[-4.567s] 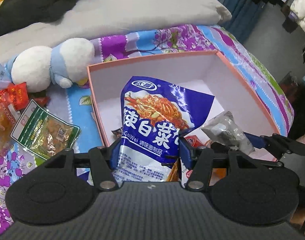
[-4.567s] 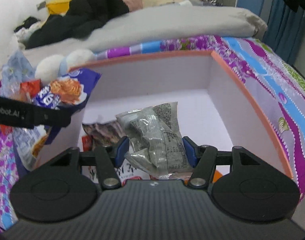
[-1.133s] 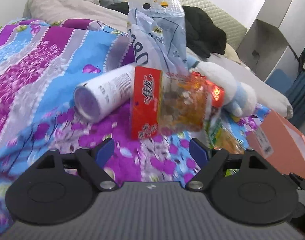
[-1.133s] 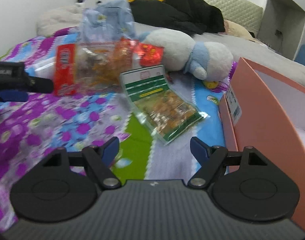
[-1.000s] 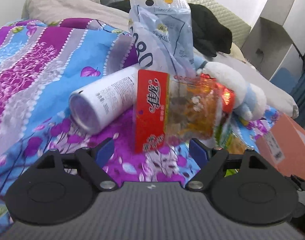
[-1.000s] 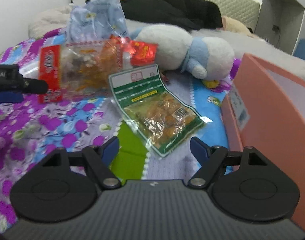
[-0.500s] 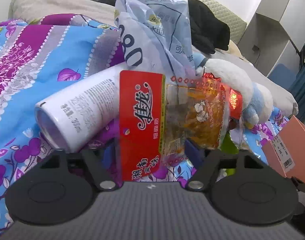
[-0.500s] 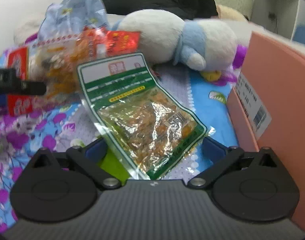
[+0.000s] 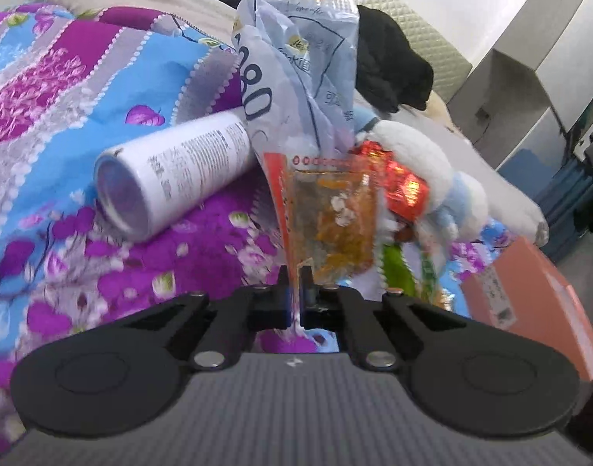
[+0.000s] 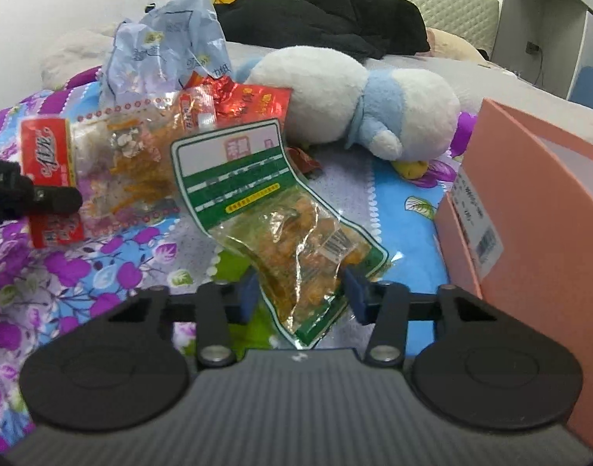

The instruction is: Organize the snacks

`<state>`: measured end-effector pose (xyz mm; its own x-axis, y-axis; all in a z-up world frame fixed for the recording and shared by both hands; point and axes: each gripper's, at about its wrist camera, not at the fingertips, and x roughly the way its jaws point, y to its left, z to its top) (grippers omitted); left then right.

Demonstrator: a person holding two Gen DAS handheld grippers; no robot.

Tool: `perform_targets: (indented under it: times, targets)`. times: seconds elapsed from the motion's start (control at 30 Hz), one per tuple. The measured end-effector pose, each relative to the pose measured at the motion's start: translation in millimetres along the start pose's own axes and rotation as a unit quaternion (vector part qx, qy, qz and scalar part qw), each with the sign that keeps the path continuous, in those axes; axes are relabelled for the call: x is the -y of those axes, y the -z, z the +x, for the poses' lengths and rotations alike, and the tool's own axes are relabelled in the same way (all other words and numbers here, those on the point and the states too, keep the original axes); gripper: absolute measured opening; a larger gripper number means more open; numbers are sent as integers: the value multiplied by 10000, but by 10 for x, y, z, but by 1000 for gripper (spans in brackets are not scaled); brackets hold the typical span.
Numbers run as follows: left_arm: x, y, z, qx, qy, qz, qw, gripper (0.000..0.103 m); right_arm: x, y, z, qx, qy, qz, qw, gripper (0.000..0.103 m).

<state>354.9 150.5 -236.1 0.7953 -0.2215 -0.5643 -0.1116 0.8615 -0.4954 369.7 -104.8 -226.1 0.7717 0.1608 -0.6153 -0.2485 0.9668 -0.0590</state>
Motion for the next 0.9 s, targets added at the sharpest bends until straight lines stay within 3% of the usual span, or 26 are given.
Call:
perform_targets:
  times: [0.13, 0.43, 0.9]
  targets:
    - [-11, 137, -189, -76, 349, -316, 9989, 4, -15, 89, -176, -63, -103, -37, 9999, 44]
    - [75, 499, -679, -124, 514, -517, 9973, 3, -93, 364, -634, -266, -172, -192, 9993, 42]
    - [88, 991, -1615, -141, 173, -782, 9967, 3, -227, 780, -1337, -477, -366, -365, 9975, 38]
